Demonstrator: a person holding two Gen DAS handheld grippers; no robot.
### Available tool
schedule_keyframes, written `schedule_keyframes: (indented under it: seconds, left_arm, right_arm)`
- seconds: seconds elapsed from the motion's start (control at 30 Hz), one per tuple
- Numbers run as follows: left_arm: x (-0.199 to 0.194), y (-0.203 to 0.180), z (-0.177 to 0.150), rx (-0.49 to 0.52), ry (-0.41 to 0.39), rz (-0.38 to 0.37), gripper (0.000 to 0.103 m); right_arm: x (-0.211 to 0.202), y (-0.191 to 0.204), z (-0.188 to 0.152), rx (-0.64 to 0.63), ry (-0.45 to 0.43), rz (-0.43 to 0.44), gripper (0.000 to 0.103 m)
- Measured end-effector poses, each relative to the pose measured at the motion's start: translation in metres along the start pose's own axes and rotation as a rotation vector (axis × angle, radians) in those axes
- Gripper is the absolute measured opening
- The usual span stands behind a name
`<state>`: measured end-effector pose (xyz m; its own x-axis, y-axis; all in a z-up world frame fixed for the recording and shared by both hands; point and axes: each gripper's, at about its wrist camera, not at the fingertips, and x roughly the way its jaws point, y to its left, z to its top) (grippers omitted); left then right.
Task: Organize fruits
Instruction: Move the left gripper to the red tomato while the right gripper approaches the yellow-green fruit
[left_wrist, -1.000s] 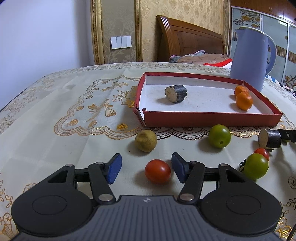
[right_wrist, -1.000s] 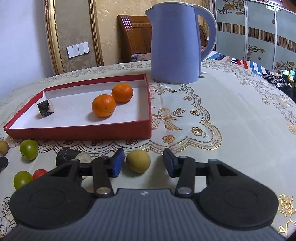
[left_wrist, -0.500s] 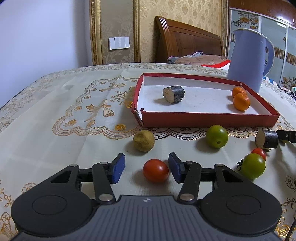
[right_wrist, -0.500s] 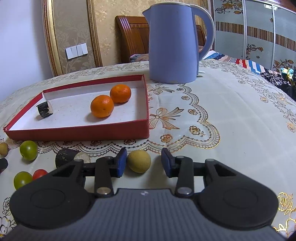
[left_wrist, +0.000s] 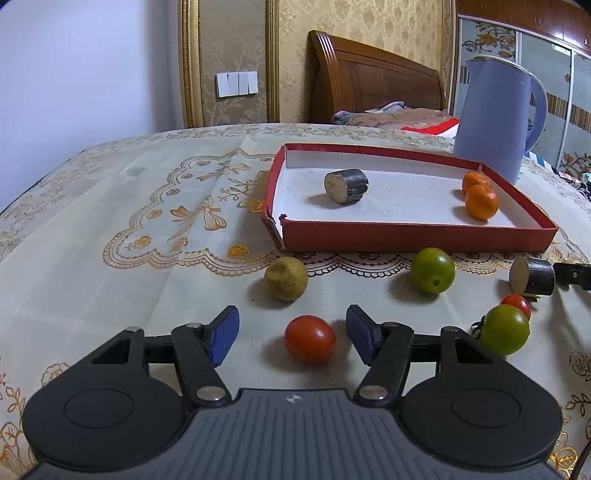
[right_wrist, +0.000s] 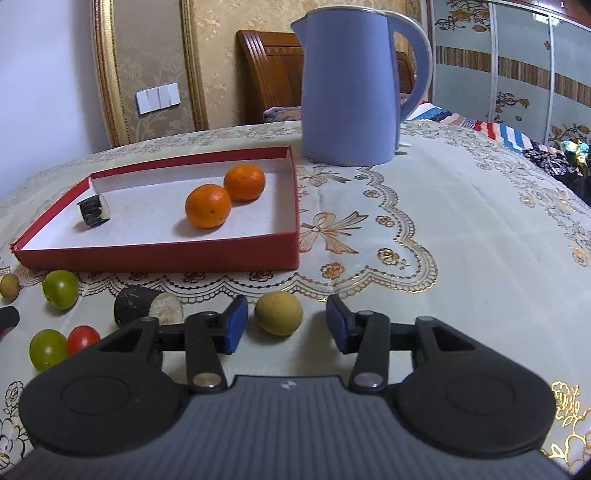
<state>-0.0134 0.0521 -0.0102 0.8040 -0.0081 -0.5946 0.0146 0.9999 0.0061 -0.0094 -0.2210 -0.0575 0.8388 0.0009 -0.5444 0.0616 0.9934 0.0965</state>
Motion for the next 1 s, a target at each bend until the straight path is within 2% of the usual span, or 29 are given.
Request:
schedule_keyframes:
  seconds: [0.07, 0.13, 0.17, 0.5, 0.8, 0.83, 0.87, 1.0]
  left_arm:
    - [-0.0001, 0.0008, 0.0000, -0.002, 0.000, -0.001, 0.063]
    - [-0.0001, 0.0006, 0.0000, -0.002, 0.000, -0.002, 0.063]
    - [-0.0001, 0.0004, 0.0000, -0.002, 0.000, -0.001, 0.063]
    - [0.0001, 0.0007, -0.0003, -0.001, 0.000, 0.000, 0.063]
    - [0.0005, -0.0014, -0.0002, 0.015, 0.003, 0.015, 0.063]
    - [0.0003, -0.0018, 0.0000, 0.018, 0.003, 0.018, 0.060]
    - [-0.0003, -0.0023, -0.0001, 0.023, -0.001, 0.015, 0.052]
    - [-0.0015, -0.0069, -0.0001, 0.051, -0.008, 0.015, 0.044]
  right_arm:
    - [0.0001, -0.0007, 0.0000, 0.002, -0.001, 0.000, 0.035]
    - [-0.0002, -0.0014, -0.0003, 0.002, -0.002, 0.007, 0.027]
    - [-0.0001, -0.0008, -0.0004, -0.001, -0.002, 0.002, 0.027]
    - [0.0008, 0.0075, -0.0008, -0.046, 0.000, -0.031, 0.027]
    - [0.0006, 0.0052, -0.0006, -0.030, -0.001, -0.019, 0.027]
    - [0.0005, 0.0043, -0.0006, -0.024, -0.002, -0.015, 0.027]
    - [0.0006, 0.0042, -0.0006, -0.022, -0.002, -0.013, 0.027]
    - [0.0004, 0.0041, -0.0007, -0.024, -0.005, -0.013, 0.027]
